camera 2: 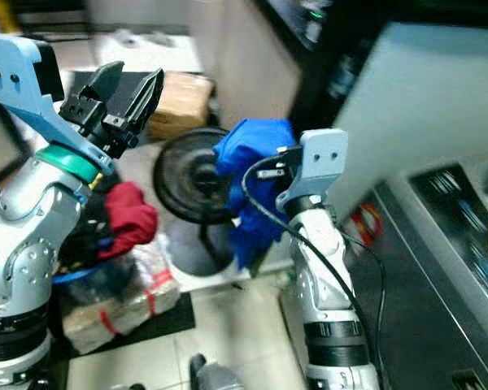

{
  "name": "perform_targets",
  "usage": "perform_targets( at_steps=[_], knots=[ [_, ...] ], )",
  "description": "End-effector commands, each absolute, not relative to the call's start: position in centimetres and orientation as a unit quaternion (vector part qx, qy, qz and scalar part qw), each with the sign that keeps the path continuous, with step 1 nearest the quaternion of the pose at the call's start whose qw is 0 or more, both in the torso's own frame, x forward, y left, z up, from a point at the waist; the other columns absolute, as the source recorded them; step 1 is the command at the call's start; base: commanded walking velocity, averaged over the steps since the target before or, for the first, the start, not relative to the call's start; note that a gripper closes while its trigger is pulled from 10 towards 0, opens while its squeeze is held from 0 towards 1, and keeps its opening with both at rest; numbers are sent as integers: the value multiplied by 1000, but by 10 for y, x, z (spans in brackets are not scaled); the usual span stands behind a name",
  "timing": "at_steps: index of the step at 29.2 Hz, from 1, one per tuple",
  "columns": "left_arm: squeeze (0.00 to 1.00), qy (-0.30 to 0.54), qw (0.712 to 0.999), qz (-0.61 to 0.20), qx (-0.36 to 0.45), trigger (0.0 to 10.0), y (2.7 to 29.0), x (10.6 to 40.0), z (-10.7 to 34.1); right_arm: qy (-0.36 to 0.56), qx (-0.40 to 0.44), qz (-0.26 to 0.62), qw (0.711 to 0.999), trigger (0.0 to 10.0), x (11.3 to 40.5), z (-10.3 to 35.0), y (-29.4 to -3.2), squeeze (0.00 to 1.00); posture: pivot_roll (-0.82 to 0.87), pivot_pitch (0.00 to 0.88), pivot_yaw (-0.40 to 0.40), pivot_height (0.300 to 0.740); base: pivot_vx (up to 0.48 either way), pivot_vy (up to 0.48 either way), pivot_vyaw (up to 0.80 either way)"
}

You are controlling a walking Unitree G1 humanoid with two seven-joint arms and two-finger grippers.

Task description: Clothes washing

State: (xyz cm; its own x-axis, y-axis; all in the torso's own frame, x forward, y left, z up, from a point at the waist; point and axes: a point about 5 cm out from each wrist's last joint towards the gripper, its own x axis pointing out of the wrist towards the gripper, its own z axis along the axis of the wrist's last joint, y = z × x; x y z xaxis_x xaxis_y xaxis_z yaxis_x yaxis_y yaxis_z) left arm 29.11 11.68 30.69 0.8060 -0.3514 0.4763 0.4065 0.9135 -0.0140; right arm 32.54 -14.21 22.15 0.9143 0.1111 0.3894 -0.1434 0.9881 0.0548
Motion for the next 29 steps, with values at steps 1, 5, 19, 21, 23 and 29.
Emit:
perform_targets(
  at_steps=[1, 5, 19, 21, 23, 29],
  knots=[
    [0, -241, 949, -198, -45, 10000, 119, 290, 308, -221, 65, 73, 970, 10000, 326, 238, -135, 0, 12, 52, -2, 740, 0, 0, -800],
    [0, -244, 949, -196, -36, 10000, 120, 290, 310, -226, 69, 78, 969, 10000, 325, 240, -132, 0, 13, 52, 0, 740, 0, 0, -800],
    [0, -280, 944, -173, 11, 10000, 140, 295, 334, -248, 90, 110, 958, 10000, 319, 249, -115, 0, 35, 52, 9, 740, 0, 0, -800],
    [0, -287, 943, -169, 15, 10000, 142, 295, 339, -256, 96, 116, 955, 10000, 318, 253, -113, 0, 38, 52, 10, 740, 0, 0, -800],
    [0, -290, 942, -168, 16, 10000, 142, 295, 341, -259, 98, 118, 954, 10000, 317, 255, -112, 0, 38, 52, 10, 740, 0, 0, -800],
    [0, -298, 939, -169, 19, 10000, 142, 294, 346, -268, 101, 124, 950, 10000, 316, 260, -111, 0, 40, 51, 11, 740, 0, 0, -800]
  ],
)
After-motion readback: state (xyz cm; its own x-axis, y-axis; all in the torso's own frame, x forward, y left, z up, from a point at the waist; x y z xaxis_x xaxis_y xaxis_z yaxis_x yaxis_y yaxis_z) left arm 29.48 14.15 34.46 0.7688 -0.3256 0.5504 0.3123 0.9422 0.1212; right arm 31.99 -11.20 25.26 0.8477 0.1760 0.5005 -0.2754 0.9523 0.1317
